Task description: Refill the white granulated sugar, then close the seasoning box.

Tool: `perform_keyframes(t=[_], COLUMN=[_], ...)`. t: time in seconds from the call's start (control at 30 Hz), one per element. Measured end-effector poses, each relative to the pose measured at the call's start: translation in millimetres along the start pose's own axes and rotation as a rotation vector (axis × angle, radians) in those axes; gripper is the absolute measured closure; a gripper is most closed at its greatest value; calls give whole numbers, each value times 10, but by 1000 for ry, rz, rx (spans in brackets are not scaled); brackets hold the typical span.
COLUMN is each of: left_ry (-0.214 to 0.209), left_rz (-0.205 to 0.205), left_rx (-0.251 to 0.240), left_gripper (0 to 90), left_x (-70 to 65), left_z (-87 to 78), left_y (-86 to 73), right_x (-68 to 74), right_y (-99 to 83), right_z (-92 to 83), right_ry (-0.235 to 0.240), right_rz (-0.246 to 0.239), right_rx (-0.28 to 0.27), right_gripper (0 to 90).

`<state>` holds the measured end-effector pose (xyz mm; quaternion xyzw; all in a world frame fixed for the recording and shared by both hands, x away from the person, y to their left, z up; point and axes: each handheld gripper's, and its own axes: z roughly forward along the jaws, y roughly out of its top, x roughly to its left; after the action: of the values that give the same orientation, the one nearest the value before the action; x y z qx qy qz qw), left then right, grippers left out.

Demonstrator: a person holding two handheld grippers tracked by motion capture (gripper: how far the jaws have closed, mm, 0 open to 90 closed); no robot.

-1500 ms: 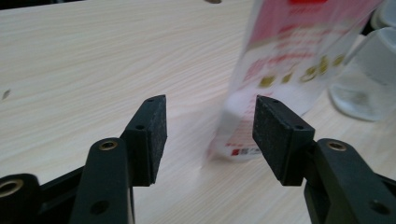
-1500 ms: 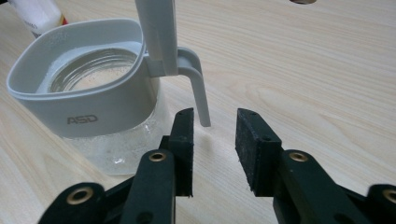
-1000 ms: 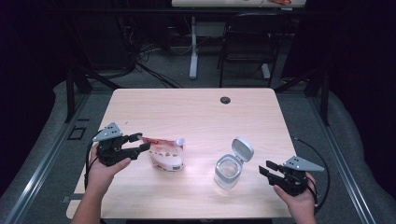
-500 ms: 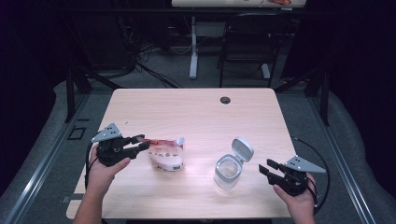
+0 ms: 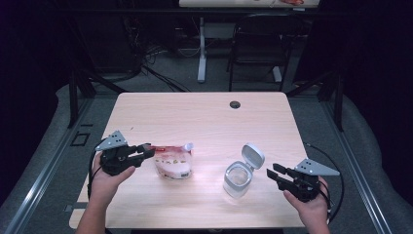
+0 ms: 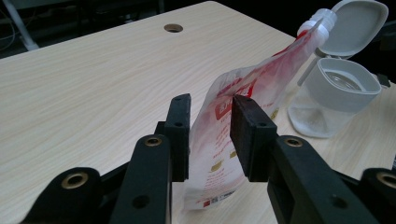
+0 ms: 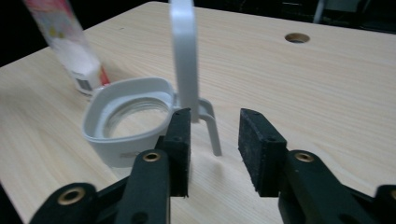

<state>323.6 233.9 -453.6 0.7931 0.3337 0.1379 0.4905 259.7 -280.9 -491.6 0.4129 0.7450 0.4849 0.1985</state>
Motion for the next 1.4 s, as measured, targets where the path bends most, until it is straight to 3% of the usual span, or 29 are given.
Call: perform_keyframes(t=[0.23,0.4,0.5,0.8,1.07,1.4], left_ry=[5,5,4,1,-5,-6], left_rz=[7,14,13,15,13,18], left_rx=[11,15,14,15,10,14], left_gripper=[721,735,734,733,756,764], left_x=[-22,-31,-32,-26,-30,-36], left_z=[-14,-16,-17,-19,-31,-37], left_y=[5,7,6,4,-16,-14], right_x=[171,333,471,697,852,963], right_y=[233,463,625,827,841,887], right_z=[-100,-139,-87,253,629,922], right_ry=[-1,28,64,127,169,225], right_rz=[-52,-75,-119,-161,-180,-198], right_rx=[-16,-52,-58,-30,13,42], right_gripper=[709,703,685,627,620,638])
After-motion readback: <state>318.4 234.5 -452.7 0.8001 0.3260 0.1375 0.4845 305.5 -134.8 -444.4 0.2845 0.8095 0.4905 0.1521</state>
